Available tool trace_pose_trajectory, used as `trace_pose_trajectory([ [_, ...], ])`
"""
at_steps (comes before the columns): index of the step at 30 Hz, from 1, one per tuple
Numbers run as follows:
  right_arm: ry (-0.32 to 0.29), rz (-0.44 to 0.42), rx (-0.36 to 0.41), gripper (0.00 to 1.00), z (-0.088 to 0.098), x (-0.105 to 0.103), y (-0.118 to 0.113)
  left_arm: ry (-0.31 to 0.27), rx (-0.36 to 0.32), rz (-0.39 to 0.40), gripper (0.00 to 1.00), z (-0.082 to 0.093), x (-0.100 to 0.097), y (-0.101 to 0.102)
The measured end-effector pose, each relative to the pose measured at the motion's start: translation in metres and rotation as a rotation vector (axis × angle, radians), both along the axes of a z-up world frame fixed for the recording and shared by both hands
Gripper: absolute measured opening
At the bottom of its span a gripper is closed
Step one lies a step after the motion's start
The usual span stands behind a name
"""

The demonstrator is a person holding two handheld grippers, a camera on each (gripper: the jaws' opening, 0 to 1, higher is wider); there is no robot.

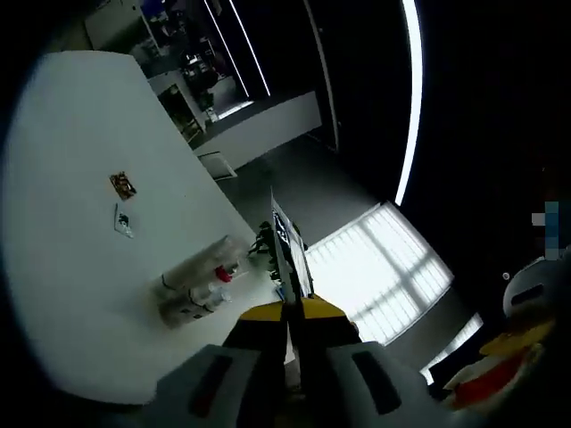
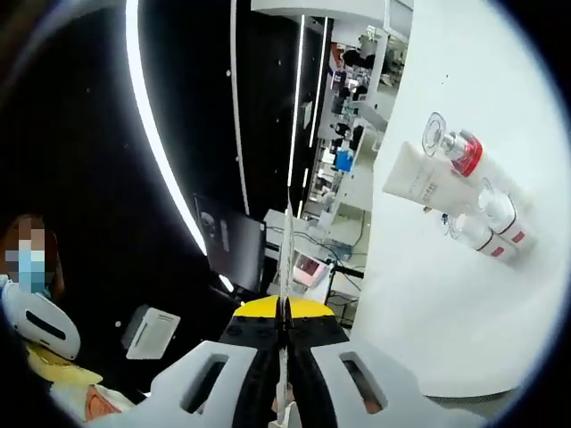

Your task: Arrange the skincare products in the storage area until every visible bottle or jar stands upright without overlapping.

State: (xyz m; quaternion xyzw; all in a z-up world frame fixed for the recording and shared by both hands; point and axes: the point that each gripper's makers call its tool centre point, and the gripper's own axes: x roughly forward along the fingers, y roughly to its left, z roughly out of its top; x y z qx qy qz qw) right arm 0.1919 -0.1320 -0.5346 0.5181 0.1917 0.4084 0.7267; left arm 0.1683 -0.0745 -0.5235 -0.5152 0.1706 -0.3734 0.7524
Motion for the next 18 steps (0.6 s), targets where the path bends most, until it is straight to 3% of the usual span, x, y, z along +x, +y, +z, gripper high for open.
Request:
trace_pose_trajectory([
  [5, 0.017, 0.007, 0.032, 0.01, -0.004, -0.002, -0.008, -0.025, -0.197, -0.013, 0.00, 0.024, -0.007, -0.013],
  [12, 0.012, 0.017, 0.042, 0.01, 0.001, -0.003, -0.022, 0.017, 0.007, 0.048, 0.00, -0.009, -0.008, -0.015],
  [15, 0.014, 0.036, 0.053, 0.01, 0.002, -0.005, -0.021, 0.046, 0.105, 0.015, 0.17, -0.025, -0.015, -0.024],
  [18, 0.037, 0.052, 0.096, 0.01, 0.002, -0.008, -0.015, 0.037, 0.140, -0.008, 0.20, -0.029, -0.022, -0.034],
])
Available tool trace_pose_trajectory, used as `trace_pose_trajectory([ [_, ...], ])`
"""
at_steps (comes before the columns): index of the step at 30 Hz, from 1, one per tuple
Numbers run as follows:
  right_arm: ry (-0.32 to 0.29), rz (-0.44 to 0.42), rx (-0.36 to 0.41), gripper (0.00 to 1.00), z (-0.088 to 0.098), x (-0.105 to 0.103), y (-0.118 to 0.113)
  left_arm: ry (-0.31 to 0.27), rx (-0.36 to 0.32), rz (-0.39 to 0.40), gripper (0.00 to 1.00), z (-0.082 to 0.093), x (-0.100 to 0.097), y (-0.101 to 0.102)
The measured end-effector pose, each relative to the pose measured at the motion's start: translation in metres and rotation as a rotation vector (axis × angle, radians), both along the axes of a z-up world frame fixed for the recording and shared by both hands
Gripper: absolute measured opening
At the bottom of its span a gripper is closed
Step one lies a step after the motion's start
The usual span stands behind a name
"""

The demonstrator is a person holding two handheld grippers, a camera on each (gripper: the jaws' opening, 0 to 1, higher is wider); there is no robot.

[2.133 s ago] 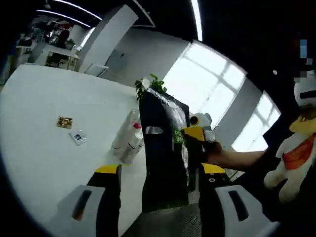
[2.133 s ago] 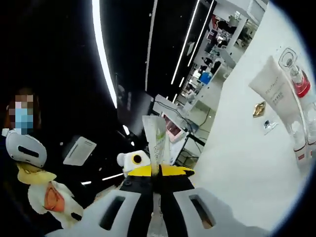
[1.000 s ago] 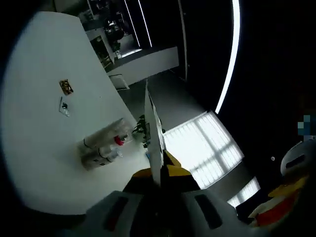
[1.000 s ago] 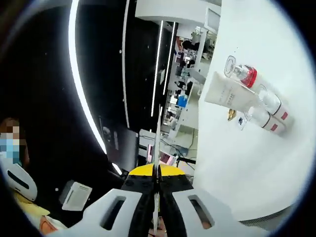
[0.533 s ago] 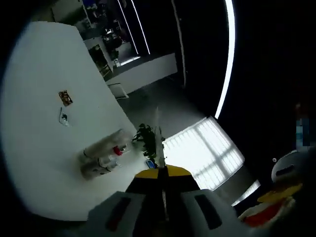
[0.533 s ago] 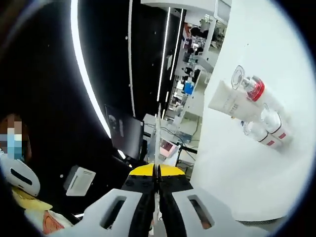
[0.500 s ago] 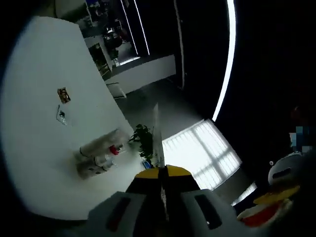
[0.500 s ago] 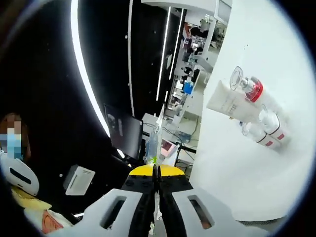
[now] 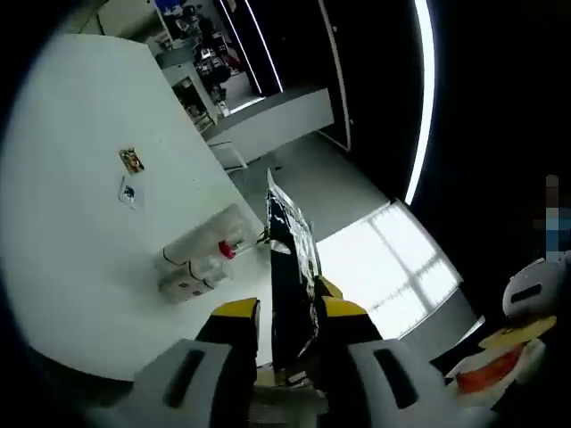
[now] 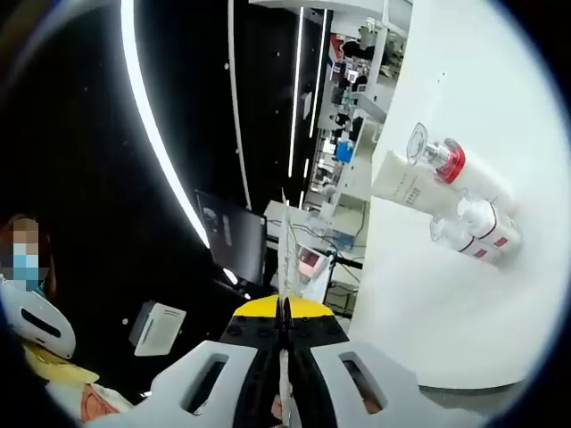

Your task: Arrange the skincare products in the storage area until every visible bottle or jar stands upright without overlapping.

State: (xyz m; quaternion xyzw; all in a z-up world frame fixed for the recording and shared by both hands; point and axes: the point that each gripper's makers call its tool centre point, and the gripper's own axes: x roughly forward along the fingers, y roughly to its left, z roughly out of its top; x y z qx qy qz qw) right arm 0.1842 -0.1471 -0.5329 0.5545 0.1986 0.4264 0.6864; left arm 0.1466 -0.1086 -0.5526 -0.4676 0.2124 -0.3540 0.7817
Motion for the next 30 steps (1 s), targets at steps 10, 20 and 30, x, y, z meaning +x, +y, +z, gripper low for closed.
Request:
trace_pose_trajectory([
  [10, -0.035, -0.008, -0.179, 0.01, -0.023, -0.001, 0.009, -0.065, -0.032, -0.004, 0.00, 0.018, -0.005, 0.001],
  [20, -0.371, -0.030, -0.396, 0.18, -0.015, 0.003, 0.015, 0.002, -0.047, 0.025, 0.00, 0.004, 0.008, 0.017],
  [30, -0.368, -0.011, -0.393, 0.70, -0.020, 0.012, 0.015, 0.055, -0.013, 0.044, 0.00, -0.016, 0.023, 0.027],
])
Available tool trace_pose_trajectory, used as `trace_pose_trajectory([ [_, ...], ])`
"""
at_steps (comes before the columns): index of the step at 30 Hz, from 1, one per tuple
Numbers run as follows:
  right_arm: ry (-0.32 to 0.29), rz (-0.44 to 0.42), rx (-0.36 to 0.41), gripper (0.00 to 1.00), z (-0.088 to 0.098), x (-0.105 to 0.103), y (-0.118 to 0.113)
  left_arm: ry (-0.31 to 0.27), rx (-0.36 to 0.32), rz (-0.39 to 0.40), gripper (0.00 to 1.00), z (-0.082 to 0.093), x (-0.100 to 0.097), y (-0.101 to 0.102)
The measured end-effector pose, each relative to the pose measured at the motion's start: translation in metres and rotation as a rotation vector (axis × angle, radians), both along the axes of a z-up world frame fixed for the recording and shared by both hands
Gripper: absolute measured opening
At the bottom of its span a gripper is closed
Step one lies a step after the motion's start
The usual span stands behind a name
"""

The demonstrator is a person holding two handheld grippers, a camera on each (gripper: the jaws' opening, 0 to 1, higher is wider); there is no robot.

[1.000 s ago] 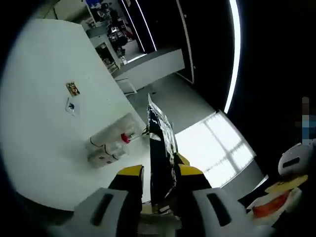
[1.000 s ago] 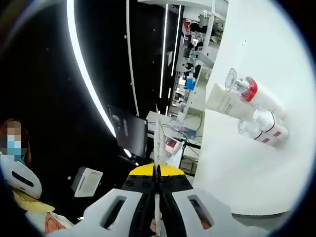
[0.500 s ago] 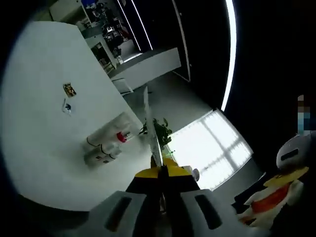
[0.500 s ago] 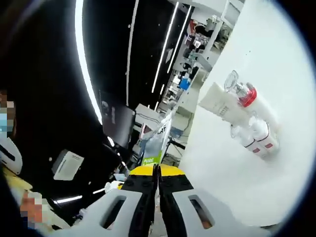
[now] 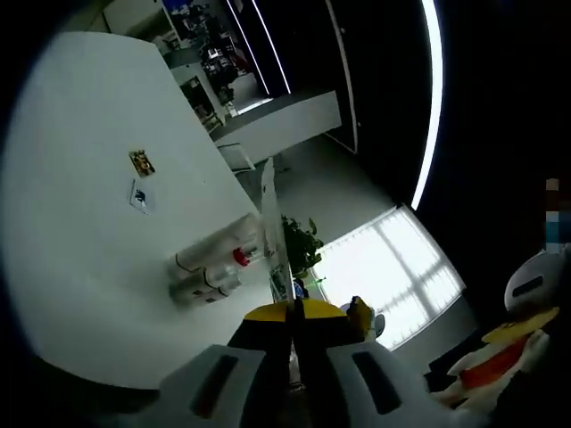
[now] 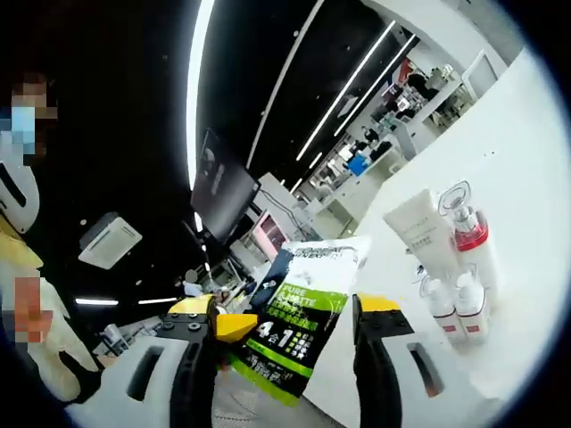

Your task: Arrange the skincare products in the storage area until every visible bottle or jar stands upright without overlapping.

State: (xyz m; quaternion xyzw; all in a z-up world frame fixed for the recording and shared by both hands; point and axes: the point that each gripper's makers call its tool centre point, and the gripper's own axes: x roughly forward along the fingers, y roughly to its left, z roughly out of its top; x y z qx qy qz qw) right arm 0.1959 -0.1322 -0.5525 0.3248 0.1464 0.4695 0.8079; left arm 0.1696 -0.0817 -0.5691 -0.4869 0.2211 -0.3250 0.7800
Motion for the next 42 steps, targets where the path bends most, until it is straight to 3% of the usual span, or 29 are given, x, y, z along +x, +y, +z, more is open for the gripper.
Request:
trace_pose_trajectory([
  [2, -0.008, 0.003, -0.046, 0.77, -0.007, 0.001, -0.002, 0.010, 0.006, -0.001, 0.00, -0.005, 0.001, 0.002],
  [6, -0.025, 0.004, -0.073, 0.79, -0.010, 0.001, -0.006, 0.036, -0.001, 0.014, 0.00, -0.015, 0.004, 0.005],
  [11, -0.141, -0.037, -0.206, 1.00, -0.018, 0.005, -0.013, 0.060, 0.012, 0.017, 0.00, -0.025, 0.008, 0.005],
  [15, -0.175, -0.001, -0.265, 1.00, -0.024, -0.001, -0.013, 0.079, 0.017, 0.016, 0.00, -0.033, 0.011, 0.005],
  [30, -0.178, -0.053, -0.389, 1.00, -0.051, 0.006, -0.038, 0.127, 0.037, 0.020, 0.00, -0.051, 0.019, 0.007],
  [42, -0.154, -0.097, -0.419, 1.00, -0.068, 0.007, -0.049, 0.169, 0.090, 0.026, 0.00, -0.066, 0.031, 0.010],
])
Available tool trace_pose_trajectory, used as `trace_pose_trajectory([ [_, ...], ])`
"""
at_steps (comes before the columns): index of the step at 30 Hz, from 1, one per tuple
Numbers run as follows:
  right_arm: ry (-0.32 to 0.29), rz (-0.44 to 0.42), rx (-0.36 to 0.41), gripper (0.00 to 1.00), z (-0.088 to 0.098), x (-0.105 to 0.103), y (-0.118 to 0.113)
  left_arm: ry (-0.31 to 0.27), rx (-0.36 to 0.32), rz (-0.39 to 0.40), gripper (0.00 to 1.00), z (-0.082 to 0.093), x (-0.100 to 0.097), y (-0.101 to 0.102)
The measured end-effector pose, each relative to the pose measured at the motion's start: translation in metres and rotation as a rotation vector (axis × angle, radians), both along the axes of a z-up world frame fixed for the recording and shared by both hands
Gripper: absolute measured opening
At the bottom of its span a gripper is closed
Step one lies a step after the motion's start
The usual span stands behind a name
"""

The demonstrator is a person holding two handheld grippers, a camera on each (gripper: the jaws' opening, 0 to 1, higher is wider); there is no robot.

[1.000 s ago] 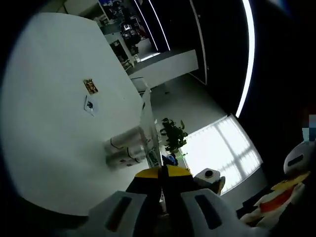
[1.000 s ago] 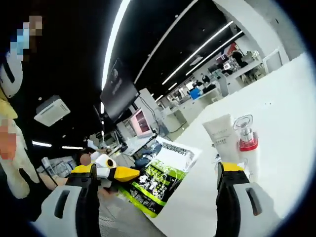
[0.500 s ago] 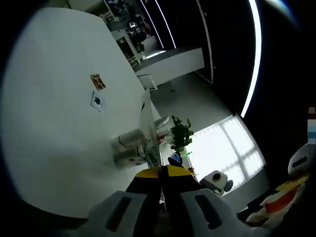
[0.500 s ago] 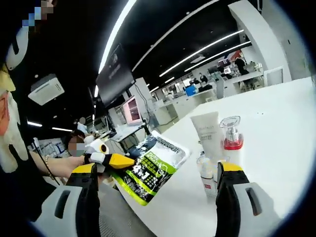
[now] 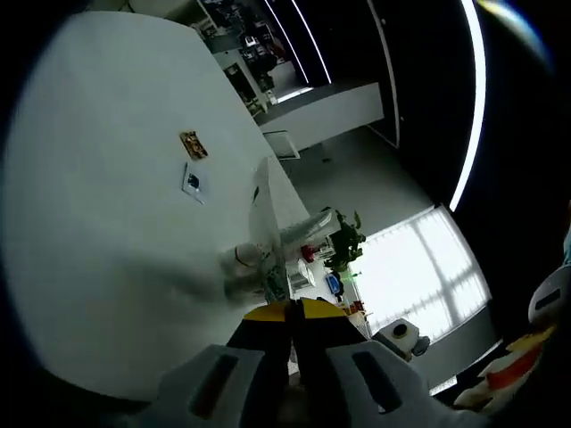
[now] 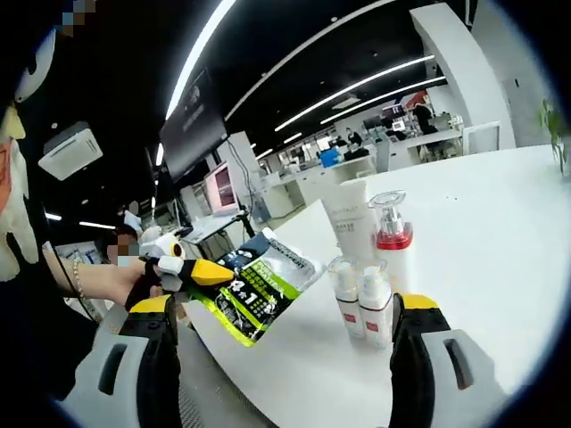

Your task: Arrange the skincare products in the storage area until every visible bottle or jar stands upright without overlapping.

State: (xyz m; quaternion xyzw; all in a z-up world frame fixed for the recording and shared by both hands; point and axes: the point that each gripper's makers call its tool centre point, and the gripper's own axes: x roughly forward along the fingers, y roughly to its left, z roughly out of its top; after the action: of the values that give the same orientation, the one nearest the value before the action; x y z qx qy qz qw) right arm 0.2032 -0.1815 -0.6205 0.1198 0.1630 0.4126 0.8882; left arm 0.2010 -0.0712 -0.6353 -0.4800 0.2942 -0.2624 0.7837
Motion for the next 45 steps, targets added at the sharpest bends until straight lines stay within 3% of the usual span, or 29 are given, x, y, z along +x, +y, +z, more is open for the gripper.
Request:
trace_pose_trajectory([
  [6, 0.010, -0.006, -0.024, 1.00, -0.005, 0.000, -0.001, 0.009, 0.037, -0.018, 0.00, -0.009, 0.008, -0.002],
  [17, 0.030, -0.018, -0.009, 1.00, -0.008, 0.002, -0.004, 0.037, 0.123, -0.056, 0.00, -0.046, 0.028, -0.009],
  [37, 0.061, -0.019, 0.015, 1.00, -0.010, 0.002, -0.005, 0.041, 0.232, -0.077, 0.00, -0.079, 0.043, -0.008],
  [43, 0.067, -0.021, 0.021, 1.00, -0.010, 0.002, -0.004, 0.027, 0.358, -0.067, 0.02, -0.092, 0.043, -0.001],
  [45, 0.067, -0.023, 0.023, 1.00, -0.010, 0.002, -0.005, 0.004, 0.431, -0.078, 0.05, -0.098, 0.044, 0.004],
])
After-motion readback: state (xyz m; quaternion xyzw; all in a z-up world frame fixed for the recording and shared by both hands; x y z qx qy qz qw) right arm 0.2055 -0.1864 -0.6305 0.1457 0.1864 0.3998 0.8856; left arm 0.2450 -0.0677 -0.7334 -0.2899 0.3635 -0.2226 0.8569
